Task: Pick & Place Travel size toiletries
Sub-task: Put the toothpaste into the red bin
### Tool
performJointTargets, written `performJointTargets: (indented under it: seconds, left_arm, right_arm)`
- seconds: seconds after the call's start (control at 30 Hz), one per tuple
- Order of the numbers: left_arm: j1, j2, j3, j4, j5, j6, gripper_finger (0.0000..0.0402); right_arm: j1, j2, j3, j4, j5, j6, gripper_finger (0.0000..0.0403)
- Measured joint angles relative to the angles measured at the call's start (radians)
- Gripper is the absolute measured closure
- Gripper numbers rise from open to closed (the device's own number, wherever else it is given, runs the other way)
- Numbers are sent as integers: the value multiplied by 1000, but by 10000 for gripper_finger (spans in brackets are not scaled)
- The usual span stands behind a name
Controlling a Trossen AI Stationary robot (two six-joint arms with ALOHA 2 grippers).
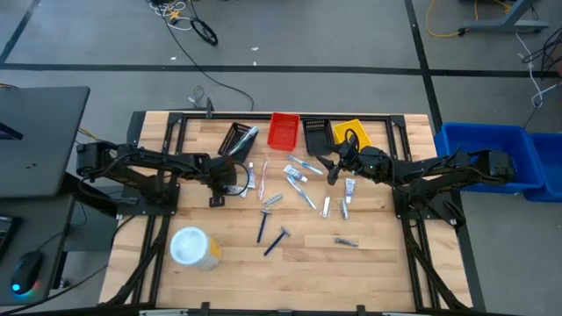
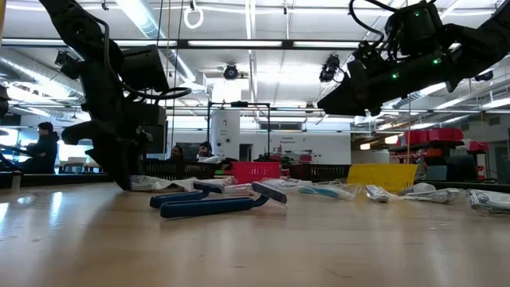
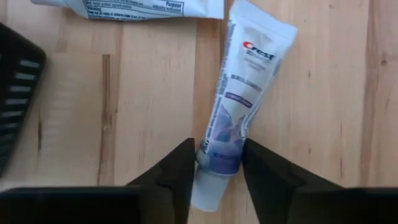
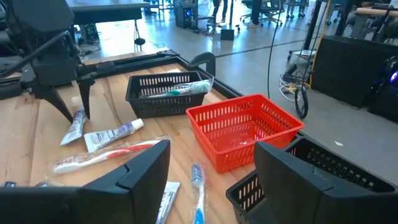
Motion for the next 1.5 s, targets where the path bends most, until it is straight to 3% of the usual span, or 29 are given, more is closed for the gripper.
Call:
performJointTargets:
  seconds: [0.17, 0.4, 0.6, 1.0, 1.5]
  left_arm:
    - [0, -1, 0, 2, 7, -28, 308]
    - [-21, 0, 12, 9, 29, -74, 291]
    - [-58, 0, 49, 44, 21, -107, 304]
    - [-58, 0, 133, 317, -112, -166, 302]
    - [112, 0, 150, 726, -76, -210, 302]
  right_arm:
    - [0, 0, 0, 0, 0, 0, 170]
    - [0, 0, 0, 0, 0, 0, 149]
    - [0, 0, 0, 0, 0, 0, 131]
    - [0, 0, 0, -1, -9, -3, 153]
    - [0, 0, 0, -27, -173, -87, 141]
